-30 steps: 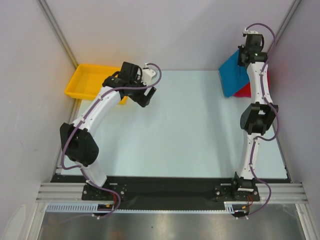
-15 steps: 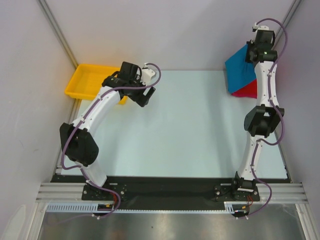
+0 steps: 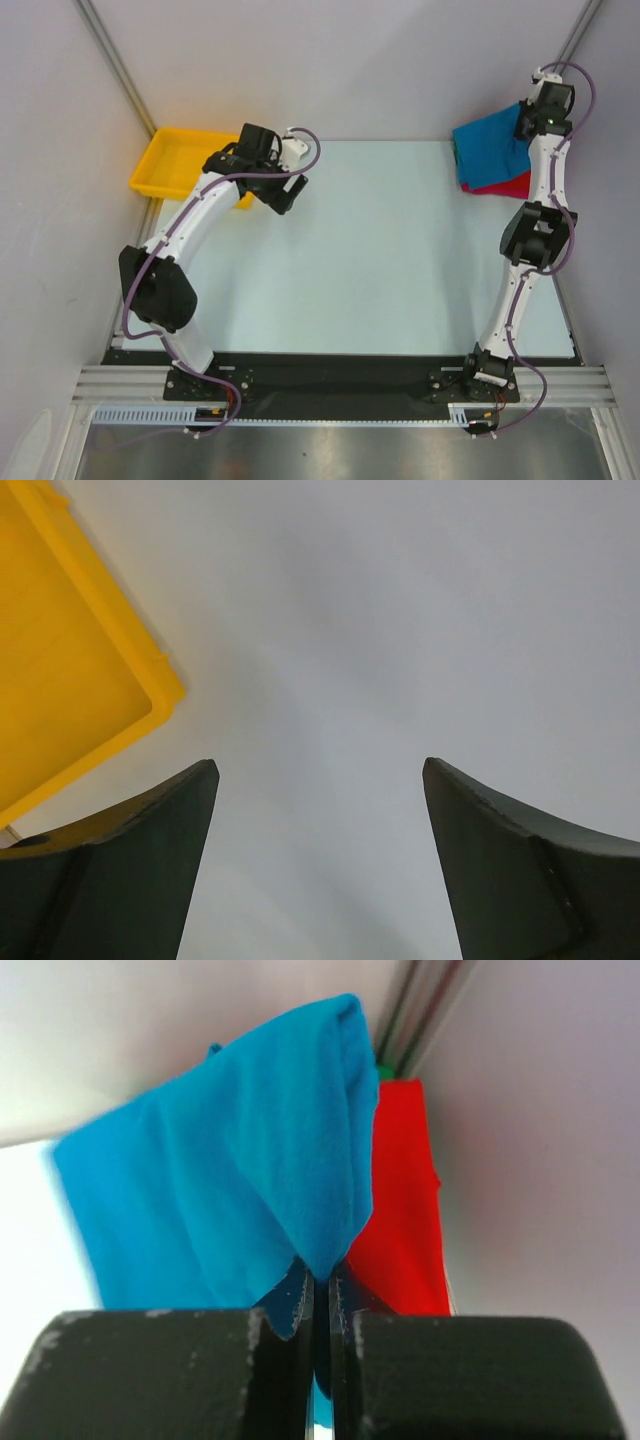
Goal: Fold and stack the t-shirts
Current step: Neatly place the folded tshirt to the corner
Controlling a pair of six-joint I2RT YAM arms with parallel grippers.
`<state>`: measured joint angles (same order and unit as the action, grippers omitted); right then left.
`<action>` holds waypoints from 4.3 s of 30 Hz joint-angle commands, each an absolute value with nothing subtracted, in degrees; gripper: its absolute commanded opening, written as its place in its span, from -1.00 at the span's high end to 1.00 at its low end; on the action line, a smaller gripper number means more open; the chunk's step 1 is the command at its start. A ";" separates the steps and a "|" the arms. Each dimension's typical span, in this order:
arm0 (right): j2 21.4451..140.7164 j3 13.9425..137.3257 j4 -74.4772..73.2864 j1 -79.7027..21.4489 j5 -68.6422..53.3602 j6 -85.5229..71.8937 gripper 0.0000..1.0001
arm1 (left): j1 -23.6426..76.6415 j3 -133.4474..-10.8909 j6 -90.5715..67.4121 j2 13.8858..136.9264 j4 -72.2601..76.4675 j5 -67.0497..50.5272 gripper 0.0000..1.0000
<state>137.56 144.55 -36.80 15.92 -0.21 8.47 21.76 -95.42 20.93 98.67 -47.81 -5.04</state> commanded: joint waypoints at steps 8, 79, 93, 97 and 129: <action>144.67 145.81 -23.73 18.54 7.89 8.79 0.39 | 21.18 -96.77 22.59 99.58 -49.48 -2.72 -0.79; 145.89 138.07 -4.24 22.50 -6.86 -20.82 1.00 | 20.04 -89.38 25.66 94.83 -50.62 0.79 -0.82; 160.48 148.18 9.13 21.80 -4.84 -29.44 1.00 | 17.75 -89.47 26.46 96.41 -51.42 3.16 -0.82; 160.93 148.45 15.80 21.18 -3.00 -28.48 1.00 | 17.49 -89.74 26.72 97.47 -51.68 3.51 -0.82; 127.49 127.12 0.89 20.40 -8.35 -20.30 -0.31 | 16.26 -84.91 24.70 87.02 -50.89 -1.76 -0.87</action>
<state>137.80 132.14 4.51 20.93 -5.30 -20.78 16.58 -86.24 25.67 92.20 -51.59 0.91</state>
